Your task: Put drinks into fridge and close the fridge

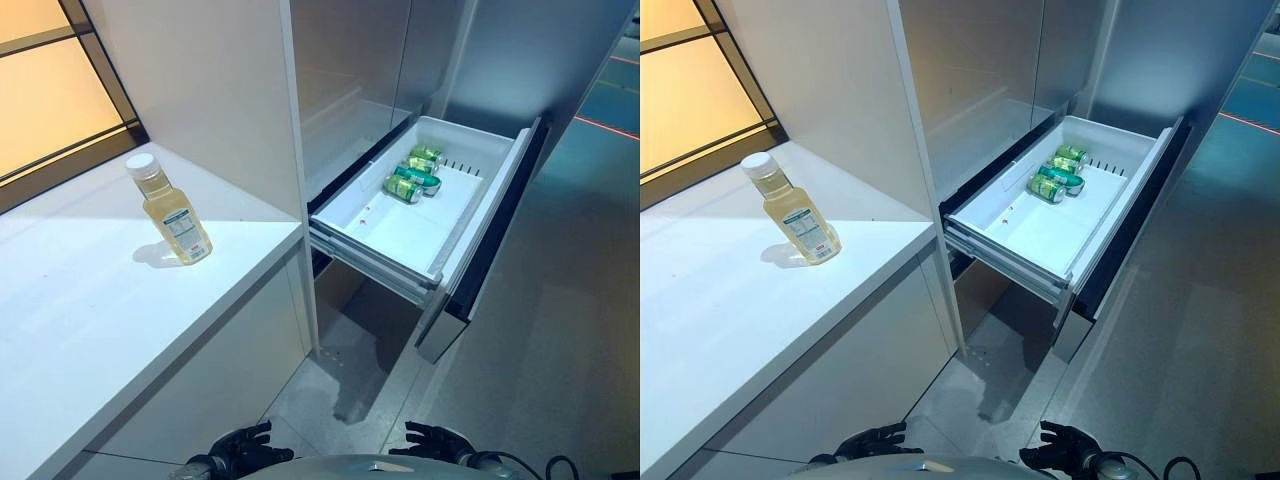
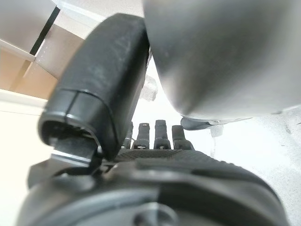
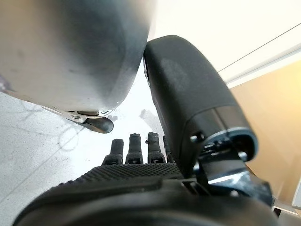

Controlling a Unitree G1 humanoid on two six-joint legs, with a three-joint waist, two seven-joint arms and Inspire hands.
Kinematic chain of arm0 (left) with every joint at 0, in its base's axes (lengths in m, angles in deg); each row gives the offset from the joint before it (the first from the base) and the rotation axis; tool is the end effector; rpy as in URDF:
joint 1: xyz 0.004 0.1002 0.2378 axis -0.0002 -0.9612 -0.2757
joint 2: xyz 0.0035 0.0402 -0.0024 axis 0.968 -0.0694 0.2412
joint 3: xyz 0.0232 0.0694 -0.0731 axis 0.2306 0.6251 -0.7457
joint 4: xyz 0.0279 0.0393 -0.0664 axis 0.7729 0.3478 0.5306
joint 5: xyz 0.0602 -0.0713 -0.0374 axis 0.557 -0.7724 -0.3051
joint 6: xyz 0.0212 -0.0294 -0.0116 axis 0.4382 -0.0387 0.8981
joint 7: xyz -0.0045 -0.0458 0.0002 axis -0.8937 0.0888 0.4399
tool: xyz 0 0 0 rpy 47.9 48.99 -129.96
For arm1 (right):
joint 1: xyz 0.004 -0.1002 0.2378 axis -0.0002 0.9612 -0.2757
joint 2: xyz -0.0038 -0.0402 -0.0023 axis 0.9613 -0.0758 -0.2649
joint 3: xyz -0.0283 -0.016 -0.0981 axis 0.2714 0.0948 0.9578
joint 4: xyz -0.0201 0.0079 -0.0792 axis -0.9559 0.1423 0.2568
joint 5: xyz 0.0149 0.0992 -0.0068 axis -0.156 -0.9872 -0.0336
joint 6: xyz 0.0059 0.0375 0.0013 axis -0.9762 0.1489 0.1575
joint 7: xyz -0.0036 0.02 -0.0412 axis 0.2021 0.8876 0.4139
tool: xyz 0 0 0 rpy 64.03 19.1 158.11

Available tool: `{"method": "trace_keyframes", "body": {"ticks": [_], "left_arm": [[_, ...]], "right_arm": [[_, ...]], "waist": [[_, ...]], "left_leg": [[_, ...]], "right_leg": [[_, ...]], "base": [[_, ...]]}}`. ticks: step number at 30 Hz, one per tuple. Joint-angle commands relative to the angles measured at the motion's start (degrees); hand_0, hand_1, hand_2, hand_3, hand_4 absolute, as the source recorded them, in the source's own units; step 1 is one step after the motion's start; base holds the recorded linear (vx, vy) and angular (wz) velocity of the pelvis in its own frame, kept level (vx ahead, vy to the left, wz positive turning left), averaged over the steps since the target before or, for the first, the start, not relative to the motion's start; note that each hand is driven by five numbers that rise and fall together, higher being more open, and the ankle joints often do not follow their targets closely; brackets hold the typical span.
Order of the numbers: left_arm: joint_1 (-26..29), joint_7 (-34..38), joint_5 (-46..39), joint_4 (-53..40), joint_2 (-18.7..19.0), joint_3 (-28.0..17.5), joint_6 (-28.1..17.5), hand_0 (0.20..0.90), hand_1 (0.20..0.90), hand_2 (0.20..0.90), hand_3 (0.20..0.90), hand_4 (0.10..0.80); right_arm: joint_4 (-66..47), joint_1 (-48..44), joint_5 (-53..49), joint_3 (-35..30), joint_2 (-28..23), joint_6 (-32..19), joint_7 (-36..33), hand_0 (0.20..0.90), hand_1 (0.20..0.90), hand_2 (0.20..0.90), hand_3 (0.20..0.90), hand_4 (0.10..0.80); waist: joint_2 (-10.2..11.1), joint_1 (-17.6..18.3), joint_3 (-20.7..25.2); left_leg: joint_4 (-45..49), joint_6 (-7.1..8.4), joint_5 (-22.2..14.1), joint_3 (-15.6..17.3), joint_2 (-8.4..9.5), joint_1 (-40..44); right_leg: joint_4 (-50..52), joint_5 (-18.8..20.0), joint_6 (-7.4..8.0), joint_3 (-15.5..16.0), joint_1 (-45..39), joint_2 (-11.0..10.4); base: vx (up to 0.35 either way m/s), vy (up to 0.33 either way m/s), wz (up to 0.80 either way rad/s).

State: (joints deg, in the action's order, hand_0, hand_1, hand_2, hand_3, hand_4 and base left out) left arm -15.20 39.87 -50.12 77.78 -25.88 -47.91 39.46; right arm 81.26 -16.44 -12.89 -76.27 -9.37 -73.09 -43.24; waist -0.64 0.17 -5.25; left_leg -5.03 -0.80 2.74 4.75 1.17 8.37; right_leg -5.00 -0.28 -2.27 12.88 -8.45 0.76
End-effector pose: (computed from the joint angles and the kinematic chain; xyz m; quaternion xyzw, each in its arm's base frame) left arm 0.0706 0.2201 -0.1161 -0.0289 0.5470 -0.0691 0.8338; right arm 0.0751 -0.2329 -0.1121 -0.0367 0.5499 0.0756 0.8310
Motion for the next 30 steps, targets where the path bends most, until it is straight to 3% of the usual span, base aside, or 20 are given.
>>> {"method": "trace_keyframes", "body": {"ticks": [1,5,12,15,17,22,24,27,28,30], "left_arm": [[2.84,0.15,-0.81,0.96,-0.44,0.92,-4.09,0.9,0.9,0.9,0.9,0.8],[2.77,0.97,-1.89,0.82,-0.27,0.68,-5.22,0.9,0.9,0.9,0.9,0.8],[3.36,10.76,9.01,0.06,0.61,2.81,-16.42,0.9,0.9,0.9,0.9,0.8],[4.61,4.21,2.3,-3.38,1.44,3.65,-16.89,0.9,0.9,0.9,0.9,0.8],[5.03,-4.87,-3.71,-6.98,1.84,3.32,-13.65,0.9,0.9,0.9,0.9,0.8],[5.24,-31.7,-15.61,-19.79,3.79,4.12,2.57,0.9,0.9,0.9,0.9,0.8],[5.36,-38.71,-19.79,-25.2,5.05,3.6,7.46,0.9,0.9,0.9,0.9,0.8],[6.23,-50.79,-32.02,-34.51,5.71,-0.42,16.78,0.9,0.9,0.9,0.9,0.8],[6.34,-55.03,-37.24,-39.72,4.75,-2.95,22.45,0.9,0.9,0.9,0.9,0.8],[6.46,-59.12,-45.64,-46.94,2.61,-5.81,27.29,0.9,0.9,0.9,0.9,0.8]], "right_arm": [[2.13,-3.1,-1.34,0.8,0.24,-0.34,1.55,0.9,0.9,0.9,0.9,0.8],[2.35,-2.98,-1.01,0.77,0.01,-0.67,1.7,0.9,0.9,0.9,0.9,0.8],[2.63,-3.09,-0.35,1.24,-0.02,-0.92,1.81,0.9,0.9,0.9,0.9,0.8],[2.32,-3.52,-0.3,1.67,-0.82,-0.68,2.31,0.9,0.9,0.9,0.9,0.8],[1.74,-3.65,-0.14,1.62,-1.29,-0.29,2.56,0.9,0.9,0.9,0.9,0.8],[-0.74,-3.87,1.12,1.09,-3.11,1.67,3.53,0.9,0.9,0.9,0.9,0.8],[-1.45,-3.79,1.66,0.94,-3.62,2.05,3.75,0.9,0.9,0.9,0.9,0.8],[-1.42,-3.3,2.21,0.69,-3.81,1.24,3.73,0.9,0.9,0.9,0.9,0.8],[-0.85,-3.01,2.66,0.31,-3.56,0.38,3.6,0.9,0.9,0.9,0.9,0.8],[0.54,-2.72,3.29,-0.25,-2.92,-1.19,3.38,0.9,0.9,0.9,0.9,0.8]], "waist": [[0.62,-0.17,0.05],[0.5,-0.2,0.02],[0.59,-0.04,0.17],[0.28,0.12,-0.05],[0.11,0.08,-0.27],[-0.83,0.11,-0.65],[-1.23,0.11,-0.66],[-1.52,-0.19,-0.58],[-1.54,-0.42,-0.78],[-1.41,-0.85,-0.68]], "left_leg": [[2.7,-0.05,-5.22,1.98,0.55,-0.37],[2.64,-0.07,-5.18,1.95,0.58,-0.29],[2.47,0.05,-5.08,2.03,0.48,-0.22],[2.41,0.16,-5.02,2.0,0.45,-0.22],[2.37,0.23,-4.95,1.94,0.42,-0.38],[1.66,0.38,-4.46,2.17,0.21,-0.56],[1.26,0.51,-4.24,2.18,0.12,-0.56],[0.83,0.6,-4.13,1.97,0.1,-0.65],[0.71,0.56,-4.29,1.79,0.12,-0.44],[0.59,0.52,-4.49,1.57,0.08,-0.48]], "right_leg": [[4.15,-1.95,4.5,-1.12,1.44,-2.04],[4.2,-1.97,4.5,-1.1,1.41,-2.01],[4.28,-2.13,4.41,-1.22,1.41,-1.83],[4.34,-2.13,4.49,-1.4,1.56,-1.78],[4.32,-2.04,4.57,-1.49,1.73,-1.77],[4.17,-1.51,4.83,-1.71,2.28,-1.81],[4.03,-1.28,5.07,-1.76,2.46,-1.9],[3.64,-1.02,5.3,-1.71,2.54,-2.13],[3.52,-1.11,5.31,-1.63,2.24,-2.2],[3.55,-1.28,5.24,-1.6,2.21,-2.23]], "base": [[0.0,0.0,0.0],[0.0,0.0,0.0],[0.0,0.0,0.0],[-0.007,0.005,-0.01],[-0.035,0.013,-0.03],[-0.025,0.021,-0.03],[-0.021,0.03,-0.06],[-0.006,0.008,-0.01],[0.0,0.0,0.0],[0.0,0.0,0.0]]}}
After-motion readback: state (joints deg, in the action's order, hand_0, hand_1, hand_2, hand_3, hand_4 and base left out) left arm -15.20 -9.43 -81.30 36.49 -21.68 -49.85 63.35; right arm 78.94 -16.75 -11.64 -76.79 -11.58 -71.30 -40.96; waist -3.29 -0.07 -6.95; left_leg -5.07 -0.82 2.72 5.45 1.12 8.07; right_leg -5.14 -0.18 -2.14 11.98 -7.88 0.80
